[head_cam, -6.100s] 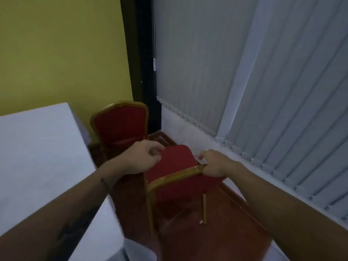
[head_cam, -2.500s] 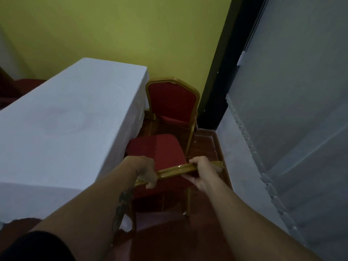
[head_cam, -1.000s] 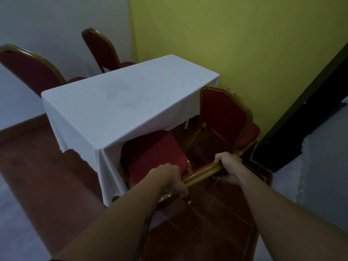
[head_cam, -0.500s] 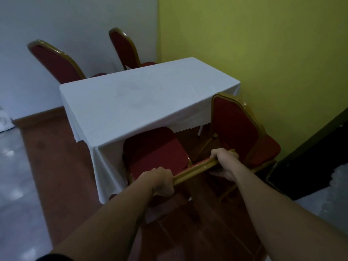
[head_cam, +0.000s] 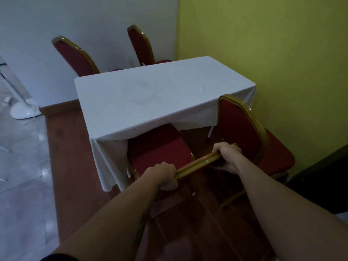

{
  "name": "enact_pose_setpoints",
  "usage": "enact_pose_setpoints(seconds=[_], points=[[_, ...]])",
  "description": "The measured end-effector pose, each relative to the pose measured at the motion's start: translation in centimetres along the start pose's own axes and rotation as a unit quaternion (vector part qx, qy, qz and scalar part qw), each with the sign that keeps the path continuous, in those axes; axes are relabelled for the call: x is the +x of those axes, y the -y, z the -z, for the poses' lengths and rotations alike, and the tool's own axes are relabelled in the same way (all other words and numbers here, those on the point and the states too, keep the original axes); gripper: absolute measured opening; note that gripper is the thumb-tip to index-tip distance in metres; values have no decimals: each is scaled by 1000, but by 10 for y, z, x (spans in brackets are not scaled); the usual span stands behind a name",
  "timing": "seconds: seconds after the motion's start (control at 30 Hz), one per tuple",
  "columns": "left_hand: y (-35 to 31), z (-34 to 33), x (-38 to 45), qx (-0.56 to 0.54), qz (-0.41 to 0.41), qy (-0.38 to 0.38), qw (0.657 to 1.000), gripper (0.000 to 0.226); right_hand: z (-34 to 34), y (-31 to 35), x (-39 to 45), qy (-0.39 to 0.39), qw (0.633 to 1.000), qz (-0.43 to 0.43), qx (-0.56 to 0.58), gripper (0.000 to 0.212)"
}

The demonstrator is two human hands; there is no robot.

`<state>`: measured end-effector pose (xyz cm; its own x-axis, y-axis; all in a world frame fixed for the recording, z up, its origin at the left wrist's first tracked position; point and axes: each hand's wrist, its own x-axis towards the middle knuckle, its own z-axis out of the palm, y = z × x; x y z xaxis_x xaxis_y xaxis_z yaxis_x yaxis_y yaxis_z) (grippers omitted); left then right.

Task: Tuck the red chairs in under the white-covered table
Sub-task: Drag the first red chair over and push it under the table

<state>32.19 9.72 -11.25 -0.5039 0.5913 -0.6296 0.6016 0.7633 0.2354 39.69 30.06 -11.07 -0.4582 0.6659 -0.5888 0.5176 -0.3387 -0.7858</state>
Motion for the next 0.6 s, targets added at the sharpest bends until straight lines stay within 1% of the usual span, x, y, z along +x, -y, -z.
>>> enact_pose_setpoints(seconds=[0.13,0.33,0.6], points=[[-15,4,4,-8,-6,3,1000,37,11,6,17,-8,1000,-7,-11,68],[-23,16,17,-12,-19,18,1000,33,11,23,29,-12,1000,-11,-24,72],[-10,31,40,-14,-3,21,1000,34,-10,38,42,-27,999,2,-18,59]])
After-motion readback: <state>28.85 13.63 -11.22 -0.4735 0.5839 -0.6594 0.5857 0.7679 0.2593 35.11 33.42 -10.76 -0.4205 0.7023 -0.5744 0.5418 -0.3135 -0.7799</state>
